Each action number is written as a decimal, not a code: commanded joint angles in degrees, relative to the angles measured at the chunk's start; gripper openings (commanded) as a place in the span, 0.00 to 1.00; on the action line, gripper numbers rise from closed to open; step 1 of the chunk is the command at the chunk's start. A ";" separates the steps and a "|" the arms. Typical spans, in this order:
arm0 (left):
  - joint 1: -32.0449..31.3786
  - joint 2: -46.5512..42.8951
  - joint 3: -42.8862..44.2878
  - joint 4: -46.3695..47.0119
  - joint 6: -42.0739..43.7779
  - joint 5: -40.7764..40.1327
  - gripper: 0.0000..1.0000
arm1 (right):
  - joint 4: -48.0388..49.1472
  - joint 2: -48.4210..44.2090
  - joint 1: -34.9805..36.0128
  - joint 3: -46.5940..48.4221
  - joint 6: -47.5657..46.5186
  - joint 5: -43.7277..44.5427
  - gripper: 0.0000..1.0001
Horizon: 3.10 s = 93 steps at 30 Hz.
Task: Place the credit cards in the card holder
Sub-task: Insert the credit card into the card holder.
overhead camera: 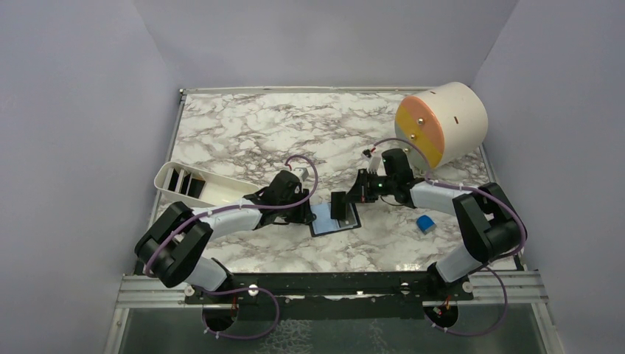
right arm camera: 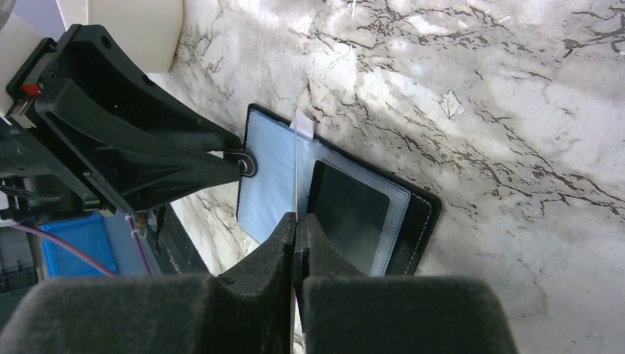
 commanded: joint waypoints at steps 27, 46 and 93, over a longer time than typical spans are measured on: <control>-0.34 1.62 0.74 1.16 -0.97 1.16 0.35 | 3.34 5.54 -0.15 -3.35 1.34 -5.34 0.01; -0.43 2.93 0.61 4.12 -2.69 3.73 0.31 | 0.30 8.96 0.03 -1.42 0.26 -6.26 0.01; -0.53 -2.89 -7.26 12.60 -8.78 8.54 0.44 | -9.62 -0.05 7.39 1.65 3.48 9.27 0.49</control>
